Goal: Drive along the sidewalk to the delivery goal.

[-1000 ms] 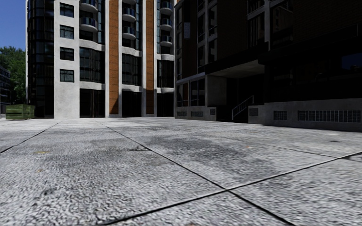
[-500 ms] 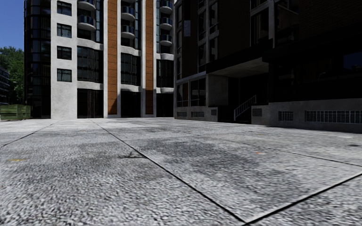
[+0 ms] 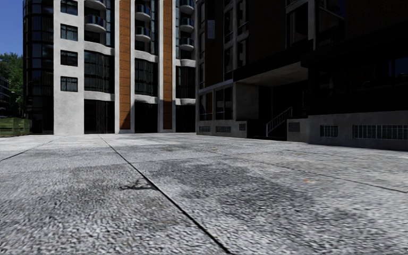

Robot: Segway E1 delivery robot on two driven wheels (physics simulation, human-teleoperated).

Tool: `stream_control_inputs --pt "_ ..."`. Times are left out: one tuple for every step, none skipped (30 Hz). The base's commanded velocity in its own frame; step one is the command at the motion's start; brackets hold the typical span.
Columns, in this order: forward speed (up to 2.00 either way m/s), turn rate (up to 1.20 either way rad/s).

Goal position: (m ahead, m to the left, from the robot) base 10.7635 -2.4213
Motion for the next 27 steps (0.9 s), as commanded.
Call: stream_control_inputs --pt "1.11 0.0" --pt "1.11 0.0" --pt "1.11 0.0" --pt "1.11 0.0" --pt "1.11 0.0" --pt "1.11 0.0" --pt "1.11 0.0" --pt "1.11 0.0" --pt "1.11 0.0" --pt "1.11 0.0" --pt "1.11 0.0" --pt "1.11 0.0" --pt "1.11 0.0" --pt "1.11 0.0" --pt "1.11 0.0" --pt "1.11 0.0" --pt "1.11 0.0" --pt "1.13 0.0" --pt "1.14 0.0" --pt "1.14 0.0" --pt "1.16 0.0" --pt "1.16 0.0" --pt "1.18 0.0" --pt "1.22 0.0" --pt "1.27 0.0" --pt "1.27 0.0" --pt "1.3 0.0"
